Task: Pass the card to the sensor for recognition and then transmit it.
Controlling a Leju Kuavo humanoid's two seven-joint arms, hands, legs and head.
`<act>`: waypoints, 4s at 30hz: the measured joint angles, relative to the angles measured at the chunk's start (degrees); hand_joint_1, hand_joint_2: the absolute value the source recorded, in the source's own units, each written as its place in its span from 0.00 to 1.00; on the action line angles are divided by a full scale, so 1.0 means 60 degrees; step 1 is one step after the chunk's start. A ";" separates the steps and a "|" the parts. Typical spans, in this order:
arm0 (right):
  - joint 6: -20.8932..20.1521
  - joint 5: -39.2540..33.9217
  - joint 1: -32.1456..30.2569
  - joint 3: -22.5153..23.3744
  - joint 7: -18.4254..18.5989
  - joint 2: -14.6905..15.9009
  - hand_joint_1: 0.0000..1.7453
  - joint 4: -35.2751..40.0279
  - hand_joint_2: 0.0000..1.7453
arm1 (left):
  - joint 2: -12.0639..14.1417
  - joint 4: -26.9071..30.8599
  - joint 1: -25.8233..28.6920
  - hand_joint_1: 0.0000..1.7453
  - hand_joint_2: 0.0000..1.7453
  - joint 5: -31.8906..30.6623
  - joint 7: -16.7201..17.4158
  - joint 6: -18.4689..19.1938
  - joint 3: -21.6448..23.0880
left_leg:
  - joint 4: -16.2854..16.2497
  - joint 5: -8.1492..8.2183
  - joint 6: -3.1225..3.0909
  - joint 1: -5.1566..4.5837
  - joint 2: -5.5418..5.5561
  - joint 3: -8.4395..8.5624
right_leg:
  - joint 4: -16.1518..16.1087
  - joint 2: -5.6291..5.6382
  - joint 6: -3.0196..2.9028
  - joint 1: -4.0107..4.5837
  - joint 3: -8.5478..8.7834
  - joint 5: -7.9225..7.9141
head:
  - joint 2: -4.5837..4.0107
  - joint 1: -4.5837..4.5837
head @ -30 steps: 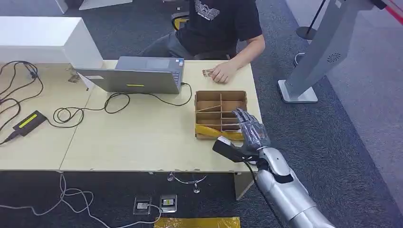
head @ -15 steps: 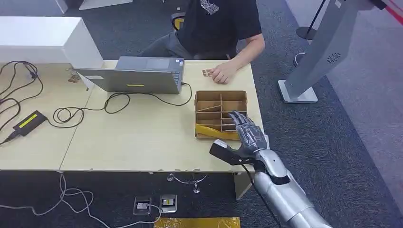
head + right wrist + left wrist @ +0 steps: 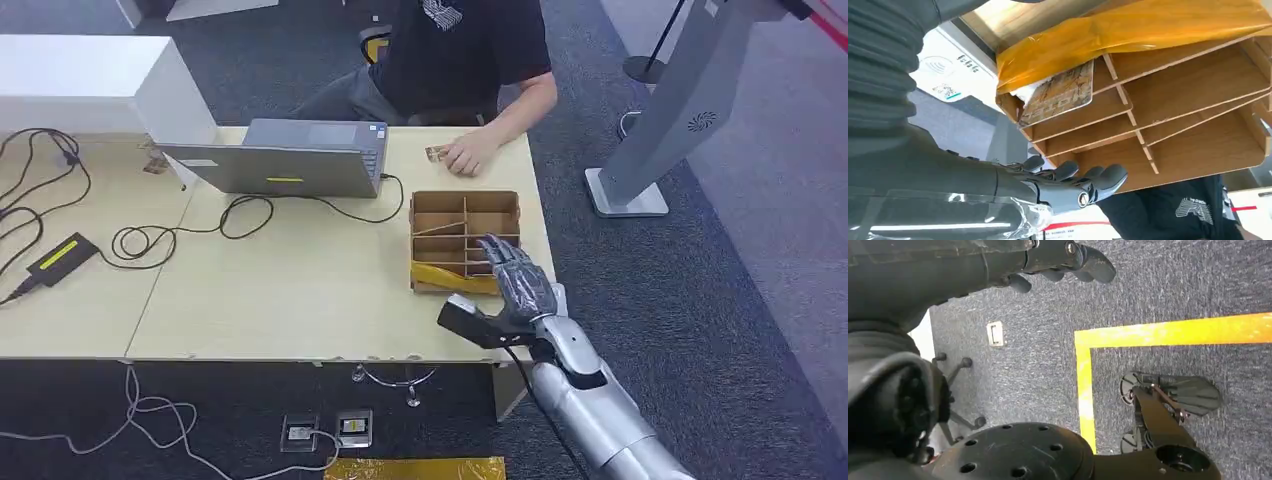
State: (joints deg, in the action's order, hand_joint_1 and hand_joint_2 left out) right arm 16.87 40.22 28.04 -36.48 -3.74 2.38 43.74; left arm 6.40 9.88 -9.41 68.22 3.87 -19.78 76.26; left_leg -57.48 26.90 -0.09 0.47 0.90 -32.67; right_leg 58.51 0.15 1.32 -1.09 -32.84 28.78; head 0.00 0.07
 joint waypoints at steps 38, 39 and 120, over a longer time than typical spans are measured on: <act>0.0088 -0.0153 0.0016 -0.0488 0.0015 0.0015 0.15 -0.0415 1.00 | 0.0000 0.0000 0.0000 0.00 0.00 -0.0171 -0.0055 0.0131 0.0077 | 0.0000 0.0000 0.0000 0.0000 0.0000 -0.0001 | 0.0000 0.0000 0.0000 0.0000 -0.0001 0.0000 | 0.0000 0.0000; 0.0091 -0.0153 0.0017 -0.0492 0.0018 0.0007 0.00 -0.0430 1.00 | -0.0004 -0.0004 -0.0001 0.00 0.00 -0.0168 -0.0055 0.0131 0.0077 | 0.0000 0.0000 0.0000 0.0000 0.0000 -0.0001 | 0.0000 0.0000 0.0000 0.0000 0.0000 0.0000 | 0.0000 0.0000; 0.1873 0.0820 0.0991 -0.0594 -0.0306 -0.0616 0.76 -0.2455 1.00 | 0.0000 -0.0004 0.0003 0.00 0.00 0.0120 0.0164 -0.0018 0.0077 | 0.0000 0.0000 0.0001 0.0001 0.0000 0.0001 | 0.0000 0.0001 0.0000 0.0001 -0.0002 0.0000 | 0.0000 0.0000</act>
State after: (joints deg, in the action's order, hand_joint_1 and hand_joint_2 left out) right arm 28.11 45.14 33.99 -40.04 -5.57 -1.31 29.00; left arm 6.40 9.86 -9.39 68.94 4.85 -19.89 76.72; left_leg -57.49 26.90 -0.09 0.48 0.90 -32.67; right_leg 58.51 0.15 1.32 -1.09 -32.85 28.78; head 0.00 0.07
